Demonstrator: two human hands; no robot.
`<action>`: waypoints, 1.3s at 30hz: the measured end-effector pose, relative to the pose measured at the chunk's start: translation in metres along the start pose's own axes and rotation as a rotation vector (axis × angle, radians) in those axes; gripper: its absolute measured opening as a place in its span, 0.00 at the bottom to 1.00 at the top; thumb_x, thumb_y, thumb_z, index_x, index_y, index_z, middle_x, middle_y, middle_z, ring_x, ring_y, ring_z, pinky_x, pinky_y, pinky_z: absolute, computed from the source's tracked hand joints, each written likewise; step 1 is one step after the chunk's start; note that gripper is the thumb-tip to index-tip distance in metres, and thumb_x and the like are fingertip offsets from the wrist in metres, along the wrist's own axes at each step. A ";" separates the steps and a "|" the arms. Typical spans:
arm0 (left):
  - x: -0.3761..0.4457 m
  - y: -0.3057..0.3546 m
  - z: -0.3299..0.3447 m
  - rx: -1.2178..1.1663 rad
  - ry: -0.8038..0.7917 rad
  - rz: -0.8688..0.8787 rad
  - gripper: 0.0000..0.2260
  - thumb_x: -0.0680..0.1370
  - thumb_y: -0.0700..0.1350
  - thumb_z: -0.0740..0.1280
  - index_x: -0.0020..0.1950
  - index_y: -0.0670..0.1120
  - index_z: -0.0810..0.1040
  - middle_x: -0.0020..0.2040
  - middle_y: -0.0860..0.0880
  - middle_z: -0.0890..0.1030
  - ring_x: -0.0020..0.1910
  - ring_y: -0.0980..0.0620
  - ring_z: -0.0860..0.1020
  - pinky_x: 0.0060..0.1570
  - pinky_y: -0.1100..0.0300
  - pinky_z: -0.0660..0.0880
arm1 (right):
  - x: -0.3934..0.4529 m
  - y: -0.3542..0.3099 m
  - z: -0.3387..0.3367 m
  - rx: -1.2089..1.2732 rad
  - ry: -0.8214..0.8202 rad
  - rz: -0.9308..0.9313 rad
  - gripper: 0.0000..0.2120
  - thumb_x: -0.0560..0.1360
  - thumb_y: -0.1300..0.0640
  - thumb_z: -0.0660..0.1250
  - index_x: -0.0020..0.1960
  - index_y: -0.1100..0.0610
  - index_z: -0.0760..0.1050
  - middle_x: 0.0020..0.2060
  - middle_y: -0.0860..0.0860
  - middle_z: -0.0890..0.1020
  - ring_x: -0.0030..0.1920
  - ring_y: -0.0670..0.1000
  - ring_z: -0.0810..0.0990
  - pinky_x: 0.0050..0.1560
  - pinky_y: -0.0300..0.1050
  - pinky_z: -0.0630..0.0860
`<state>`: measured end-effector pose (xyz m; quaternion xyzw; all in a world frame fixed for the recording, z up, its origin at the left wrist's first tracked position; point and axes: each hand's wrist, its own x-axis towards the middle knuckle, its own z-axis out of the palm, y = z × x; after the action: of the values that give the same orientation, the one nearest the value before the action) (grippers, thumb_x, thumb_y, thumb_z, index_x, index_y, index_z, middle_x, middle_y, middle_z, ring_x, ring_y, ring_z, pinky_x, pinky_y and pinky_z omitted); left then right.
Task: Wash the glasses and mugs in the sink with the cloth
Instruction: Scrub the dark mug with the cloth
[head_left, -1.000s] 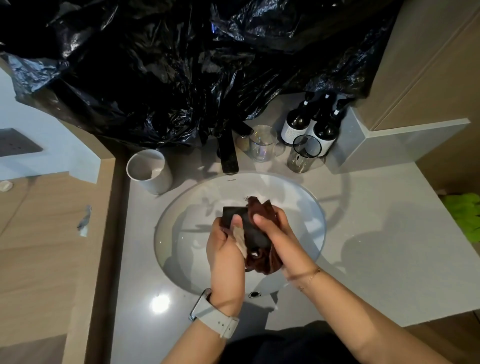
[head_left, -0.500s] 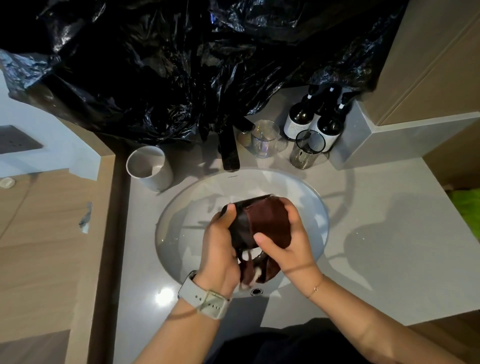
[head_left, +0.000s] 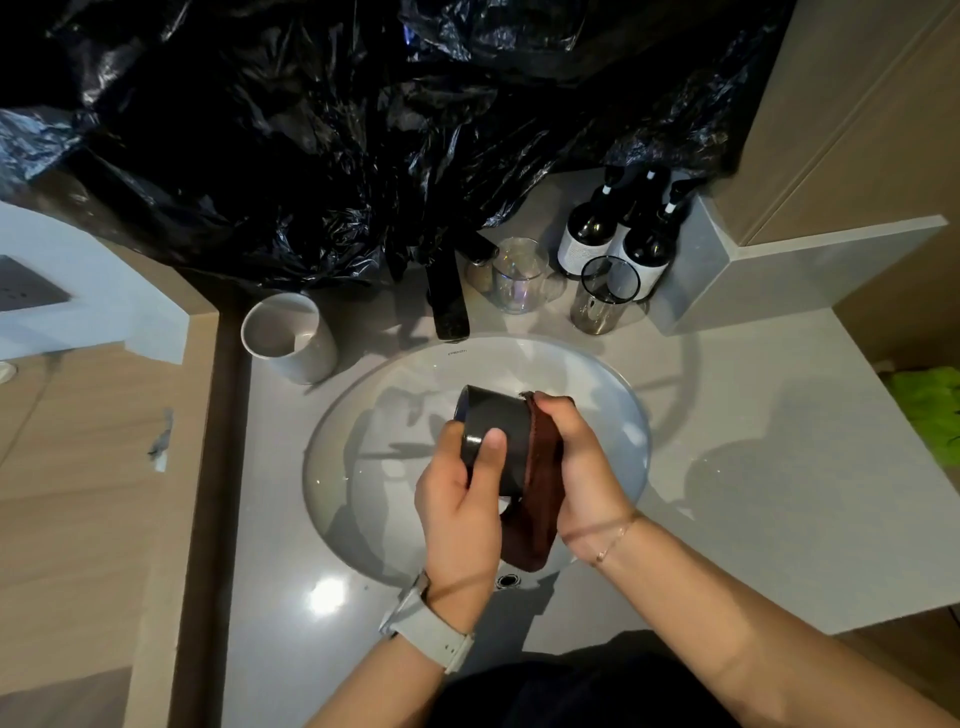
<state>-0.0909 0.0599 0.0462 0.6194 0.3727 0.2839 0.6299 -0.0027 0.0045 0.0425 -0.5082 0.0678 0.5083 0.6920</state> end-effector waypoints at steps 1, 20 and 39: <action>0.003 0.004 -0.001 -0.078 0.010 -0.056 0.07 0.80 0.48 0.65 0.45 0.46 0.77 0.38 0.48 0.82 0.40 0.51 0.80 0.43 0.56 0.77 | 0.001 0.008 0.001 -0.100 0.070 -0.110 0.22 0.70 0.38 0.66 0.55 0.53 0.80 0.50 0.55 0.84 0.51 0.52 0.83 0.58 0.50 0.76; 0.006 -0.005 -0.021 0.431 -0.138 0.402 0.12 0.78 0.55 0.61 0.42 0.48 0.72 0.30 0.54 0.70 0.31 0.53 0.72 0.31 0.52 0.72 | 0.001 -0.022 -0.005 0.061 -0.135 0.378 0.14 0.74 0.56 0.55 0.47 0.64 0.76 0.40 0.61 0.80 0.41 0.58 0.80 0.44 0.48 0.80; 0.029 0.007 -0.027 -0.624 0.041 -0.805 0.18 0.83 0.49 0.59 0.65 0.39 0.77 0.59 0.38 0.82 0.57 0.39 0.80 0.59 0.45 0.75 | -0.011 0.019 -0.011 -0.104 0.300 -0.106 0.14 0.79 0.43 0.58 0.51 0.48 0.78 0.49 0.49 0.83 0.55 0.50 0.80 0.58 0.45 0.73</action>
<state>-0.0962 0.0996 0.0510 0.2033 0.4914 0.1288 0.8370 -0.0185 -0.0118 0.0319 -0.6163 0.1170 0.3925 0.6727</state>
